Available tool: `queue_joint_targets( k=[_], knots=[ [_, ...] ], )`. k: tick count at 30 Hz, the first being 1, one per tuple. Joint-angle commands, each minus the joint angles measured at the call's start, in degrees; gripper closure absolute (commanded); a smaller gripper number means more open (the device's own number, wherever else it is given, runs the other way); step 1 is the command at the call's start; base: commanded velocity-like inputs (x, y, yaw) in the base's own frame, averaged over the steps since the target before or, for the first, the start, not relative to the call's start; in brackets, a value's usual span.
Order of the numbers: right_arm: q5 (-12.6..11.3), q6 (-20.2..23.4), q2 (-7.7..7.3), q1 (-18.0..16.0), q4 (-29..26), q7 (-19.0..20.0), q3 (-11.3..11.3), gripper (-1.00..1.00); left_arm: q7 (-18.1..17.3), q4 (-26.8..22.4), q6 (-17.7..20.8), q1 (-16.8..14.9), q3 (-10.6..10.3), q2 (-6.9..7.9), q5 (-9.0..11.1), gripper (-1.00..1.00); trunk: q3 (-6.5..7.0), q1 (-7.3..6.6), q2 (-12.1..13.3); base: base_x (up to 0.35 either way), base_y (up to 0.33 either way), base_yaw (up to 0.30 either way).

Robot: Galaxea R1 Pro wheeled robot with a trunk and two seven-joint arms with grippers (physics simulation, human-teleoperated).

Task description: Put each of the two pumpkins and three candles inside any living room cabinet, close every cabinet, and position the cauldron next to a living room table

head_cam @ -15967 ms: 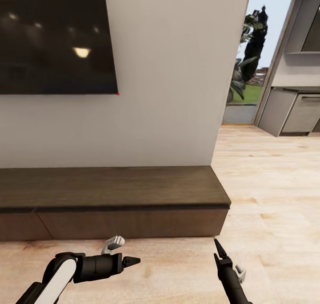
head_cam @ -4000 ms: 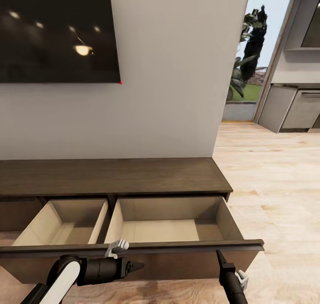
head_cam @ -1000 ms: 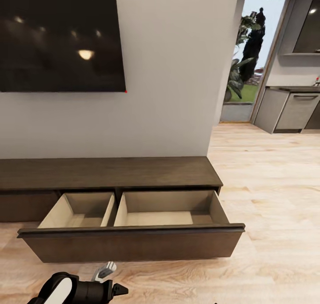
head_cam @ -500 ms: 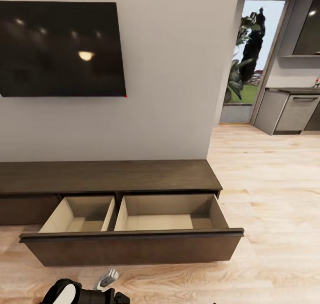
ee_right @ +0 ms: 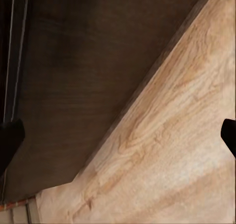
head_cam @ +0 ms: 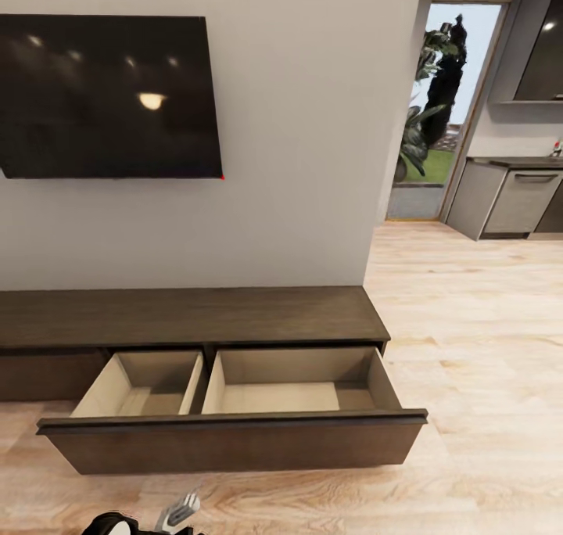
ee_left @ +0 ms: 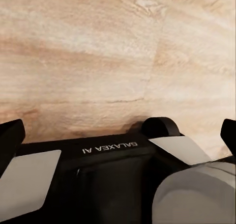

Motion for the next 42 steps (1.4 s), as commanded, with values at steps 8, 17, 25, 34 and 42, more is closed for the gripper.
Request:
queue_joint_targets(
  k=[8,17,25,34,42],
  knots=[
    [-0.3,-12.9,0.19,0.0,1.5,-3.5,1.0,-1.0,-0.3,17.2,-15.5,-0.4,0.3,0.44,-3.9,-1.0,1.39,-1.77,3.2,0.0,0.0,0.0],
    [4.2,-14.7,2.52,0.0,1.7,-10.0,2.8,-1.0,-0.3,34.0,-30.1,-0.4,-0.3,0.1,-4.4,-1.0,3.01,-3.75,6.8,0.0,0.0,0.0],
    [5.1,-14.9,3.98,0.0,1.6,-14.1,3.1,-1.0,-0.3,44.0,-39.9,-0.3,-0.4,0.5,-4.3,-1.0,4.51,-5.51,10.0,0.0,0.014,0.111],
    [10.3,-16.5,4.98,0.0,1.6,-16.8,3.2,-1.0,-0.3,46.7,-42.4,-0.1,-0.5,0.64,-4.3,-1.0,6.37,-7.48,13.6,0.0,0.031,0.254],
    [11.0,-17.1,6.13,0.0,1.6,-19.3,3.2,-1.0,-0.3,47.7,-43.1,0.2,-0.7,0.46,-4.3,-1.0,8.04,-9.24,16.8,-0.065,0.057,0.261]
  ],
)
